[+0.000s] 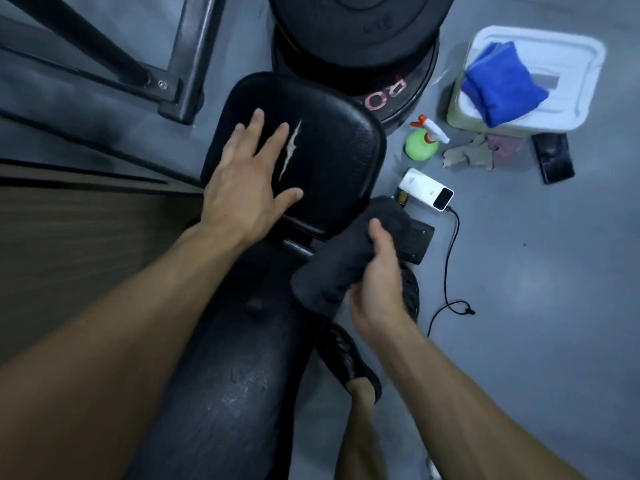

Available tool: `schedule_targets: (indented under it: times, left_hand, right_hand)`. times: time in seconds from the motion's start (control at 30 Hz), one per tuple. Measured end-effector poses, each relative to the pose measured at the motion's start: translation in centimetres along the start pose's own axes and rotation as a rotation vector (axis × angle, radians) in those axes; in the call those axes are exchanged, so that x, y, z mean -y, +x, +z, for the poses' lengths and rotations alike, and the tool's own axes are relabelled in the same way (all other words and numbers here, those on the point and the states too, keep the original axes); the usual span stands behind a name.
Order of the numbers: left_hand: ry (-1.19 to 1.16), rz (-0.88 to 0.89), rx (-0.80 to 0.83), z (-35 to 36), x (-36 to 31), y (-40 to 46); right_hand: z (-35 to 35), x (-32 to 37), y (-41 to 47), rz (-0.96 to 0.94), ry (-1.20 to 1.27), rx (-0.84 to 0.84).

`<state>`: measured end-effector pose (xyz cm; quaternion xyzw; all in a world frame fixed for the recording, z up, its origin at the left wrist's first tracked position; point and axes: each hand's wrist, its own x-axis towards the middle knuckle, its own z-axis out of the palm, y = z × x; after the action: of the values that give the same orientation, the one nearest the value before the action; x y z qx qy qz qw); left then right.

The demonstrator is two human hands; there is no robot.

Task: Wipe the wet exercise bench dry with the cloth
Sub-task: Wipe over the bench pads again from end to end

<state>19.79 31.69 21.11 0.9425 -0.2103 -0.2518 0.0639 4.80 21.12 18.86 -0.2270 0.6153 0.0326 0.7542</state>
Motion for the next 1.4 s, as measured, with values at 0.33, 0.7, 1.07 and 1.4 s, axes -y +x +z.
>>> schedule_targets:
  times: [0.33,0.7,1.07,1.4]
  left_hand:
    - [0.014,-0.033,0.095,0.9,-1.0,1.3]
    - [0.046,-0.061,0.091,0.0,-1.4,1.8]
    - [-0.037,-0.072,0.15,0.3,-0.8,2.3]
    - [-0.067,-0.088,0.134,0.7,-0.4,2.3]
  right_hand:
    - [6.3,9.1,6.0,-0.521,-0.684,-0.12]
    - [4.6,10.8,5.2,-0.902,-1.439,0.166]
    - [26.6,12.8,8.0,-0.792,-2.052,0.737]
    - [16.0,18.4,9.3,-0.526,-1.524,0.616]
